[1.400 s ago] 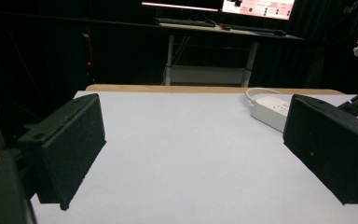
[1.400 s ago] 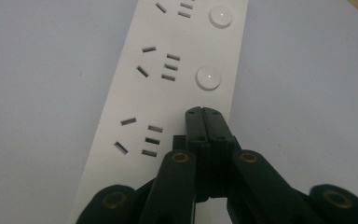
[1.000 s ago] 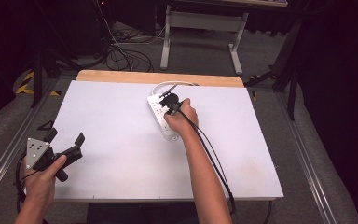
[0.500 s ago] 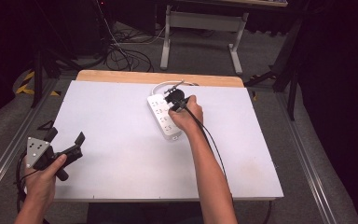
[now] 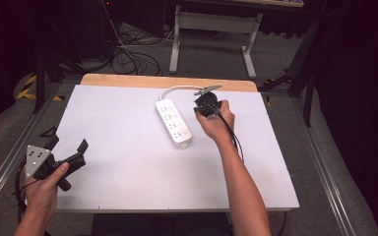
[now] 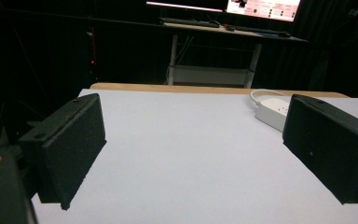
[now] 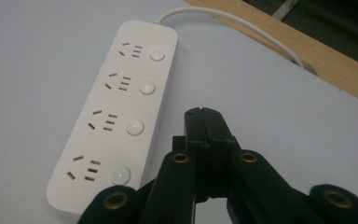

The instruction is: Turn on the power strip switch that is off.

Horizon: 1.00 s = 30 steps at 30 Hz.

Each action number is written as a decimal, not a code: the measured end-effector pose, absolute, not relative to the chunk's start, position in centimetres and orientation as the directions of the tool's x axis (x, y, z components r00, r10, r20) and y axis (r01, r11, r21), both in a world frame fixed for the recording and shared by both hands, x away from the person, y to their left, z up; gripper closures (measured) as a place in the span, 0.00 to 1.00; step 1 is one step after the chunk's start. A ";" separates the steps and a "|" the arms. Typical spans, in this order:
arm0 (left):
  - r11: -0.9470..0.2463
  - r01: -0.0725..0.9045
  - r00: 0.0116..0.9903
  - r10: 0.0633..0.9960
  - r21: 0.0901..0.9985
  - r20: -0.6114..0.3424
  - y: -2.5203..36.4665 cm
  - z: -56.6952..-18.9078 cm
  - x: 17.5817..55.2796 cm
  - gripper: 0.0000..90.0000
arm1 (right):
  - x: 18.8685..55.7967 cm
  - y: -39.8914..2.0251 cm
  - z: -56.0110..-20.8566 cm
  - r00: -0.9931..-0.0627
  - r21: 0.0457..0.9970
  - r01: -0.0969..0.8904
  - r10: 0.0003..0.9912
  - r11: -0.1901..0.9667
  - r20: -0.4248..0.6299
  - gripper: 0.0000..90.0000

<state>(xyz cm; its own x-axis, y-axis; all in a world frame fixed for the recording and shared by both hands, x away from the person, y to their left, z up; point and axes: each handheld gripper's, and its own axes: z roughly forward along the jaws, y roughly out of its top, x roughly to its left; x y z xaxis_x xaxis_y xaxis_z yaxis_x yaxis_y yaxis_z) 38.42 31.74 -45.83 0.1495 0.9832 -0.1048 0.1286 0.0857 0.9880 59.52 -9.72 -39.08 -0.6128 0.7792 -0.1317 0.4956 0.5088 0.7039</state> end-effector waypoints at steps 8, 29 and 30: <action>0.087 0.127 0.146 0.984 0.988 -0.105 31.8 -45.9 38.2 0.07 | 58.1 -13.6 -39.5 -0.612 0.774 0.450 0.785 0.447 -0.097 1.00; 0.088 0.132 0.131 0.986 0.987 -0.106 32.0 -45.9 38.1 0.07 | 52.9 -21.3 -41.1 -0.626 0.930 0.293 0.780 0.220 0.013 1.00; 0.089 0.132 0.130 0.986 0.987 -0.106 32.0 -45.9 38.1 0.07 | 52.7 -21.5 -41.1 -0.629 0.935 0.280 0.777 0.219 0.007 1.00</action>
<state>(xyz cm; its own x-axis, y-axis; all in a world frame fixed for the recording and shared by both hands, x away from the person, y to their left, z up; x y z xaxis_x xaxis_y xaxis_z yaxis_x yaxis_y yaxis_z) 38.06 31.99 -45.94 0.1298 0.9858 -0.1065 0.1317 0.0893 0.9873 52.68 -21.52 -41.12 -0.6292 0.7772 0.0068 0.2803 0.2187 0.9347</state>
